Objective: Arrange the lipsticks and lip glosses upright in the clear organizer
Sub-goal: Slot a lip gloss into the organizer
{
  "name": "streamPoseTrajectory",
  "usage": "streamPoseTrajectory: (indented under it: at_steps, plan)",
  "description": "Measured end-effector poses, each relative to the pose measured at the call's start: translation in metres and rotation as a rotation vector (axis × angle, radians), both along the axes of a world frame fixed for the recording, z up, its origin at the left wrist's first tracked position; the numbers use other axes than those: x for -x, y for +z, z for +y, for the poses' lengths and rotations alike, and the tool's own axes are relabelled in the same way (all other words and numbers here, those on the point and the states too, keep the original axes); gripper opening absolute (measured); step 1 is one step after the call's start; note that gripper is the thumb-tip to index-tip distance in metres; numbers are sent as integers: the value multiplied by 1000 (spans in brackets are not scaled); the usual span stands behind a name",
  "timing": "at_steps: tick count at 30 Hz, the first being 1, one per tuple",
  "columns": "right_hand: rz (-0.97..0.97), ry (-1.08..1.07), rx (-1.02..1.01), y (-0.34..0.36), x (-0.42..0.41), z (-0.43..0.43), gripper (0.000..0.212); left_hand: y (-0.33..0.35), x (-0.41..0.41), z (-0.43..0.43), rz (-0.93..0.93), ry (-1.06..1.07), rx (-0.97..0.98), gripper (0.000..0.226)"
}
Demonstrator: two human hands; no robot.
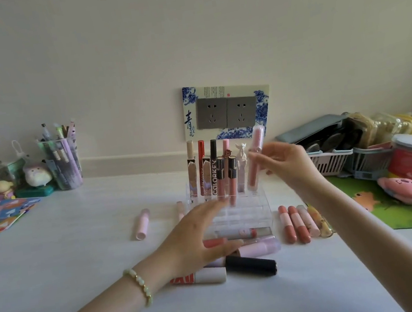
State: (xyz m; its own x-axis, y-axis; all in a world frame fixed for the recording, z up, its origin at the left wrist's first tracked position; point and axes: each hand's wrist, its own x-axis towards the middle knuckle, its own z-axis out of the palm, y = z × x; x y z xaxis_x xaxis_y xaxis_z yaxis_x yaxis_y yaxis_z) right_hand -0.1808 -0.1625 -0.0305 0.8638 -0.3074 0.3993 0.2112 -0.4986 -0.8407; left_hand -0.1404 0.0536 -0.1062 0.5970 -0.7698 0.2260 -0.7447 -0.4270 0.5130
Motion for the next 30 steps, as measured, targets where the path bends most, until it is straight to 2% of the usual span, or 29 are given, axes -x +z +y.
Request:
streamPoseTrajectory:
  at_steps: [3, 9, 14, 20, 30]
  plan:
    - [-107, -89, 75, -5, -12, -6, 14, 1, 3, 5, -109, -31, -86, 66]
    - [-147, -118, 78, -30, -26, -10, 17, -4, -1, 7, -159, -37, -85, 71]
    - [-104, -107, 137, -41, -33, -8, 14, -6, -4, 6, -174, -36, -76, 69]
    - [-67, -163, 257, -51, -38, -9, 26, -5, -4, 6, -196, -41, -53, 70]
    - [-21, -190, 284, -54, -36, -7, 17, -6, -4, 7, -201, -31, -37, 70]
